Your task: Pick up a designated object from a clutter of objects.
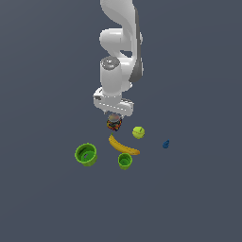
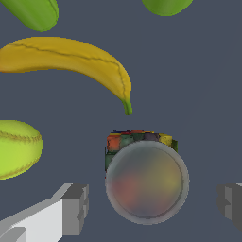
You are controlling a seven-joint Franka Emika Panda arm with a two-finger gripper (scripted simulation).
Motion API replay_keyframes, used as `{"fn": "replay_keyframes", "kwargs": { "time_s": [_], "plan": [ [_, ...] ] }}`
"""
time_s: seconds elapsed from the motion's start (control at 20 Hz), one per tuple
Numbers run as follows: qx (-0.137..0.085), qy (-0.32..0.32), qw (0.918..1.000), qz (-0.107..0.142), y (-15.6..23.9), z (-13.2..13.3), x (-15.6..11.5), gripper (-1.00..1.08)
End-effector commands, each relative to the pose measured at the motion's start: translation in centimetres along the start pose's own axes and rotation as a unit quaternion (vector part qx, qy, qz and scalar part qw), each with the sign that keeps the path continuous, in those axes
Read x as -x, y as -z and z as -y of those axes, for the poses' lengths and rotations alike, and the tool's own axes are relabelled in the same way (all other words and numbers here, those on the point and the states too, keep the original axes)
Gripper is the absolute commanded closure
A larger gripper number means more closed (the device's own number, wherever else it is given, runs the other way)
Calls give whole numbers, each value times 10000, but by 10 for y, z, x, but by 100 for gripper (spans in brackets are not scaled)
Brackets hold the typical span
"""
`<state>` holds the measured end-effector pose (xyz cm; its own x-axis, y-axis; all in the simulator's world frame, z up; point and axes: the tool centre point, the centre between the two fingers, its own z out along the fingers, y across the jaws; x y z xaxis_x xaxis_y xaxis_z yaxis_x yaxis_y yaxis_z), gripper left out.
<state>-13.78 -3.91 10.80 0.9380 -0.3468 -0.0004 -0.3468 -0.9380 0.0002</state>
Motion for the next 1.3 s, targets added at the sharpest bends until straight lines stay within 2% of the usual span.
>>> {"fn": "replay_keyframes", "kwargs": {
  "time_s": [0.0,0.65,1.05,1.1,1.25],
  "plan": [
    [0,0,10000,1,-3,0,0,-92],
    [2,-13,10000,-3,-45,-1,2,-92],
    [2,-13,10000,-3,-50,0,1,-92],
    [2,-13,10000,-3,-50,0,1,108],
    [2,-13,10000,-3,-50,0,1,108]
  ]
}}
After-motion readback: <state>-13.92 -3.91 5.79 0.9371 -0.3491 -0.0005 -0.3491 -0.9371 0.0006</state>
